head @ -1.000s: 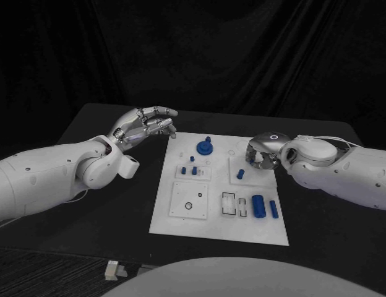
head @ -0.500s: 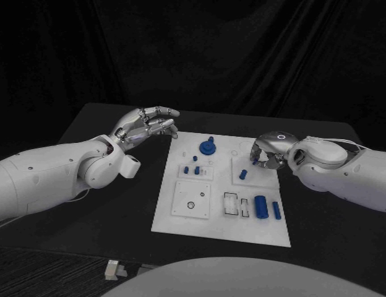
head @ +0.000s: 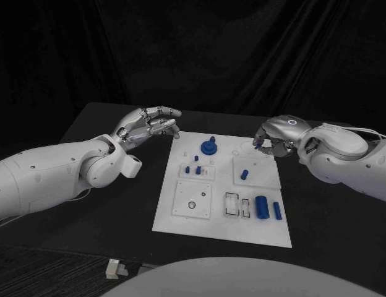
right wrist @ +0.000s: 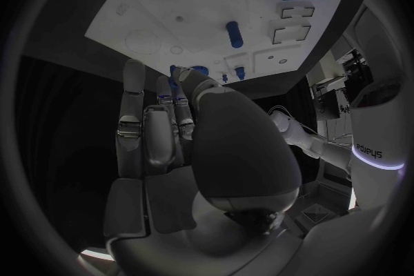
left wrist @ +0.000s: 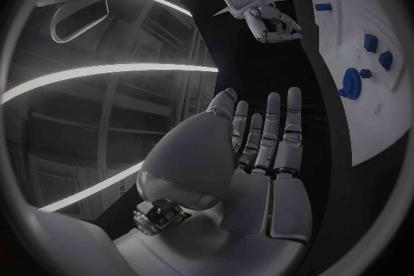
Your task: Assemble the parts on the task board
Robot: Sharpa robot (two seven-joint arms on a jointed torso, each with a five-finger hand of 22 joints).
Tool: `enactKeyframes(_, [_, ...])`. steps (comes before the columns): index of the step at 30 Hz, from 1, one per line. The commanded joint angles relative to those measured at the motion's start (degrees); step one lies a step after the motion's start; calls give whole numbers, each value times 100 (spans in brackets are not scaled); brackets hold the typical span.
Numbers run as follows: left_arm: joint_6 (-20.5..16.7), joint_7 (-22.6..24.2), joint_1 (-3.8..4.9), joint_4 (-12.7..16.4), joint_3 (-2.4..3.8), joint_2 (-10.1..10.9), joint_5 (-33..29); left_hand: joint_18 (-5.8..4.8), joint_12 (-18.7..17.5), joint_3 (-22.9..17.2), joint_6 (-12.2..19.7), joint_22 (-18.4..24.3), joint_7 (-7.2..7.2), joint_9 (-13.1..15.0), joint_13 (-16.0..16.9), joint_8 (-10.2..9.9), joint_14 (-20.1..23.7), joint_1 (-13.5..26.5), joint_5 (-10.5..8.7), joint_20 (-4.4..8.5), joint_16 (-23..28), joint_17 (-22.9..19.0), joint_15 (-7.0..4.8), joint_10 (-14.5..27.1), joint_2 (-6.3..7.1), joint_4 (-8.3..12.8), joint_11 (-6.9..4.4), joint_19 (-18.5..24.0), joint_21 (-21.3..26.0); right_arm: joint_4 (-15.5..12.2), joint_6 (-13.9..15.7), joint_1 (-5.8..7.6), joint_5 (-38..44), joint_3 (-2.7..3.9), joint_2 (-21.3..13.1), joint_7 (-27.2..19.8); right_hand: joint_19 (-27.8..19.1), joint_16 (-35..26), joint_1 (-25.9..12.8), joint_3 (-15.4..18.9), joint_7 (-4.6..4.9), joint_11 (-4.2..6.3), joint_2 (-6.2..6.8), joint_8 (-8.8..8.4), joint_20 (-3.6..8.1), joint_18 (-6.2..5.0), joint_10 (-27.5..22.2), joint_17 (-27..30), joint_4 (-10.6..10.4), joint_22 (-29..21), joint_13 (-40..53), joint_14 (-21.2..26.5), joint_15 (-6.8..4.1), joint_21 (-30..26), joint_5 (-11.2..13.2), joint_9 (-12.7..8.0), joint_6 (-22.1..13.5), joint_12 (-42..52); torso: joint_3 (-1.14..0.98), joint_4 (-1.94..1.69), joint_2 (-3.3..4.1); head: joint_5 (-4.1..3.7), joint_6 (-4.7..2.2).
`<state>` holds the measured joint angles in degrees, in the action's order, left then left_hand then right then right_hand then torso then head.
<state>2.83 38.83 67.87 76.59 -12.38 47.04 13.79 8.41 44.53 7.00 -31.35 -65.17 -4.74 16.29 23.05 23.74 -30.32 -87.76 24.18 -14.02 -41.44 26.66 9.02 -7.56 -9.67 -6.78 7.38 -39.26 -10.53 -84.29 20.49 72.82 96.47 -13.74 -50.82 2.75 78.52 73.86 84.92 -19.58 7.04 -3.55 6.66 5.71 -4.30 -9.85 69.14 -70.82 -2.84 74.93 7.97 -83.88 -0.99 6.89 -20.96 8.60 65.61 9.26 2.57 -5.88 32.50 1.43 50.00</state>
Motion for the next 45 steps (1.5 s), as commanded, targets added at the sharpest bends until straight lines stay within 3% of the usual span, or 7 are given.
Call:
enactKeyframes(1, [58,248,-6,13,6,-24,-52,37,28,-2,-1,-9,-40,-9,-12,10,4,-35,38,1,40,-7,46,-13,-13,30,33,-36,36,-220,70,44,42,2,-67,70,-12,-16,10,29,-6,28,-44,-6,27,-34,52,2,-12,140,-5,-92,-42,12,35,5,31,-7,1,9,-5,10,0])
enactKeyframes(9, [16,252,-11,18,6,-37,-53,1,32,-85,-6,-31,-61,-67,-88,-1,186,34,34,20,158,-51,62,-21,-16,61,65,113,135,-886,-235,14,42,-6,-91,41,-20,-19,29,39,4,26,-26,-56,31,-37,63,7,0,138,-21,-94,-45,5,51,-16,-29,-36,-6,23,0,55,0])
enactKeyframes(15, [-145,344,-34,20,5,-55,107,-58,109,-194,-12,-18,-41,-146,-199,21,1059,171,30,176,636,-173,-52,61,30,96,166,741,494,-1137,-323,-105,42,-8,116,20,-29,-3,82,27,15,15,-22,-89,36,-39,57,-10,33,141,-44,-102,-42,-10,-29,-31,-49,-80,-4,-2,-10,67,0])
enactKeyframes(25, [-214,391,-61,8,5,-78,274,-65,175,-221,3,25,-31,-172,-248,45,1365,253,6,229,836,-175,-105,108,31,30,167,1079,679,-1005,-562,-335,42,-8,693,36,-9,66,93,29,23,7,-11,-112,40,-37,49,-83,47,147,-60,-134,-41,13,-94,-42,-61,-112,-1,-25,-4,106,0])
enactKeyframes(31, [-228,417,-72,3,5,-96,287,-64,150,-101,44,282,-36,-188,-388,78,1555,360,-84,251,1182,-202,-127,241,53,-209,135,1432,707,-819,-648,-479,42,-8,963,28,-3,106,92,30,25,6,-9,-119,40,-36,50,-128,48,147,-62,-148,-40,19,-99,-46,-69,-117,0,-27,3,154,0])
enactKeyframes(39, [-220,435,-80,-6,6,-101,291,-61,139,-76,71,386,-37,-198,-455,75,1563,333,-95,254,1275,-199,-138,266,60,-248,113,1516,708,-663,-795,-553,42,-8,1152,57,10,138,89,34,30,1,-3,-136,41,-35,45,-161,50,147,-68,-161,-38,30,-106,-54,-88,-130,-3,-27,4,217,0])
enactKeyframes(45, [-213,435,-82,-14,6,-96,291,-61,137,-74,88,409,-37,-202,-472,68,1541,317,-94,236,1284,-193,-129,274,61,-250,109,1513,701,-619,-902,-580,42,-8,1204,92,18,157,70,41,40,-9,5,-158,37,-31,29,-180,42,145,-77,-169,-29,40,-100,-65,-114,-153,-4,4,0,309,0])
